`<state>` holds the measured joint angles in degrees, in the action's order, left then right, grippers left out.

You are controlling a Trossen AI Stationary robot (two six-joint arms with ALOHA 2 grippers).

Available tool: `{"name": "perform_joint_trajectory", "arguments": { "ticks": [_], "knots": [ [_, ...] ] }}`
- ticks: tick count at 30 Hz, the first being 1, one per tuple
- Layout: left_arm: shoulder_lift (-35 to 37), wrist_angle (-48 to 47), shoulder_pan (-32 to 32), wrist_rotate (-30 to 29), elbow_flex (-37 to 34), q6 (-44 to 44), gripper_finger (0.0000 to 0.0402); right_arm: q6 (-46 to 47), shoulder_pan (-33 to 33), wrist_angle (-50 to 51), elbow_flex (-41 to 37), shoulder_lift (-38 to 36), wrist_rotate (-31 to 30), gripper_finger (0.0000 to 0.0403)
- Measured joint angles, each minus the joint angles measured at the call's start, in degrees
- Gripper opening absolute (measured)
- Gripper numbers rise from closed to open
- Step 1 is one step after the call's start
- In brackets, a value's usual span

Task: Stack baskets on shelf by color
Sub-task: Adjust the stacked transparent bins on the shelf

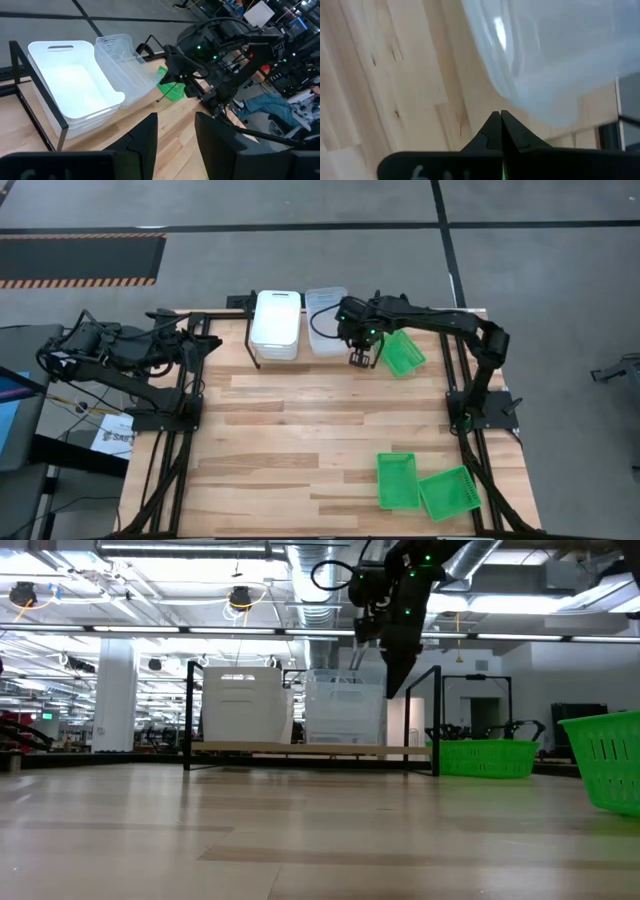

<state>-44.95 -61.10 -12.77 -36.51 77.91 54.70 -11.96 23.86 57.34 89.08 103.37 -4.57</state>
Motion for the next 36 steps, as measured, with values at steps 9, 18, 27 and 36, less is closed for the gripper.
{"name": "perform_joint_trajectory", "arguments": {
  "ticks": [9, 18, 27, 36],
  "knots": [
    [0.00, -0.02, 0.01, -0.34, 0.00, -0.04, 0.0119, -5.32, -3.98, -4.64, 0.11, 0.83, 0.07, 0.0006],
    [0.00, -0.02, 0.01, -0.87, 0.00, -0.51, 0.0119, -8.51, -7.96, -5.97, 0.11, 0.73, 0.34, 0.0004],
    [-0.01, -1.50, -0.01, -1.80, -0.02, -0.59, 0.0119, -6.40, -4.41, 4.03, 0.13, -1.55, -11.11, 0.0003],
    [-0.01, -1.45, -0.01, -1.90, -0.02, -0.47, 0.0119, -9.78, 0.95, -5.51, -0.26, -0.92, -12.28, 0.0002]
  ]
}}
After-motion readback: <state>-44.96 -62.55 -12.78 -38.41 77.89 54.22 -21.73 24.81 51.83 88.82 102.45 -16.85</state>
